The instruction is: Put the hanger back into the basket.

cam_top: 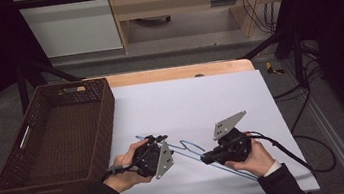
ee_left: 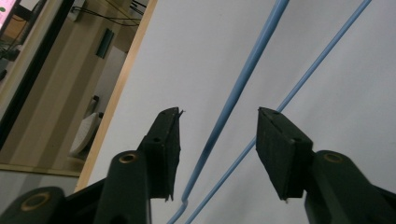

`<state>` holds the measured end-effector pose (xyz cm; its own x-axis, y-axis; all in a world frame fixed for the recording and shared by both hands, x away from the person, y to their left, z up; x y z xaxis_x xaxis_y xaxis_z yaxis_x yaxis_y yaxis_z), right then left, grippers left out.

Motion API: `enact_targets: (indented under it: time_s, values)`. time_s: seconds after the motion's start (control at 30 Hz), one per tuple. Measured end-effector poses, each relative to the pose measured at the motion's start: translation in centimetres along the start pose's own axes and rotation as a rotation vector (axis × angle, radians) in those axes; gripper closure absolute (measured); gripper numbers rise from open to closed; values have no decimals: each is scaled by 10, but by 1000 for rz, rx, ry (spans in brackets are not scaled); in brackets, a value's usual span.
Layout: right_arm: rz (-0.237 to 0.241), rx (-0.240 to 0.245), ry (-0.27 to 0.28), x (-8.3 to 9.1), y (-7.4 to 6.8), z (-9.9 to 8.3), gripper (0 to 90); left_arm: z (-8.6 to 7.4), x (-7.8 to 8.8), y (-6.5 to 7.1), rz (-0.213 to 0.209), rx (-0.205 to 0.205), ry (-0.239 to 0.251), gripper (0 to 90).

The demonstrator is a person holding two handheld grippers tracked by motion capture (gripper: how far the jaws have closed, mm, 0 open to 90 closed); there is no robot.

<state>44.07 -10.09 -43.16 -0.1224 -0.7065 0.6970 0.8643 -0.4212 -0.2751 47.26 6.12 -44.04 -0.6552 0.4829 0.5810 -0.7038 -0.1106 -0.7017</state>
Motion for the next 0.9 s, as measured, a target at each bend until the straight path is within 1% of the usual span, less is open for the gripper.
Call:
enact_targets:
  time_s: [0.03,0.07,0.1,0.17,0.2,0.23,0.3,0.33,0.37,0.47,0.57,0.63,0.67,0.73,0.8,0.83,0.87,0.9]
  values:
    - [0,-3,-2,0,0,0,879,0,0,0,2,-5,0,557]
    - [0,-3,1,-1,0,0,878,0,0,0,5,-19,-7,587]
    - [1,-7,-3,-1,0,0,879,2,-1,0,11,-22,11,606]
    - [9,-6,-3,-2,0,0,878,2,-1,2,19,-35,0,656]
    - [10,-7,-2,-2,-1,0,878,2,-1,2,26,-54,-7,672]
    - [10,-7,-2,-2,-1,0,878,2,-1,2,26,-54,-7,714]
    - [15,-8,-2,-3,-1,0,878,4,-1,3,34,-64,-7,727]
    - [17,-9,-1,-3,-1,0,879,4,-2,3,40,-80,-10,739]
    - [17,-10,0,-3,-1,0,879,5,-2,4,46,-85,-11,766]
    - [22,-11,7,-3,-1,0,878,5,-3,5,51,-97,-18,804]
    - [22,-10,7,-3,-1,0,878,6,-3,6,52,-104,-22,823]
    - [24,-9,8,-2,-1,0,878,6,-3,7,56,-116,-25,829]
    - [22,-10,9,-2,0,0,877,6,-2,7,53,-128,-32,833]
    - [14,-11,9,-1,0,0,876,6,-2,7,50,-133,-37,842]
    - [9,-18,11,-1,1,0,874,7,-3,8,45,-129,-35,852]
    - [-3,-15,15,0,2,1,873,8,-3,9,40,-132,-37,857]
    - [-5,-12,12,1,3,1,872,7,-2,9,32,-149,-57,862]
    - [-9,-15,20,1,3,1,869,8,-2,9,29,-148,-59,866]
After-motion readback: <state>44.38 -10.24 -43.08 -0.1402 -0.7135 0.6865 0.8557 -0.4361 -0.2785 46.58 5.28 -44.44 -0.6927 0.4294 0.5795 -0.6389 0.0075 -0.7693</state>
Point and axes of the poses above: each handheld gripper's, and its own axes: x roughly backward along the jaws, z roughly out of its top, y roughly to its right, the point moved 8 cm from there along -x, roughly forward along the jaws, and after that the axes turned 7 degrees about -x, right-handed, at the moved point
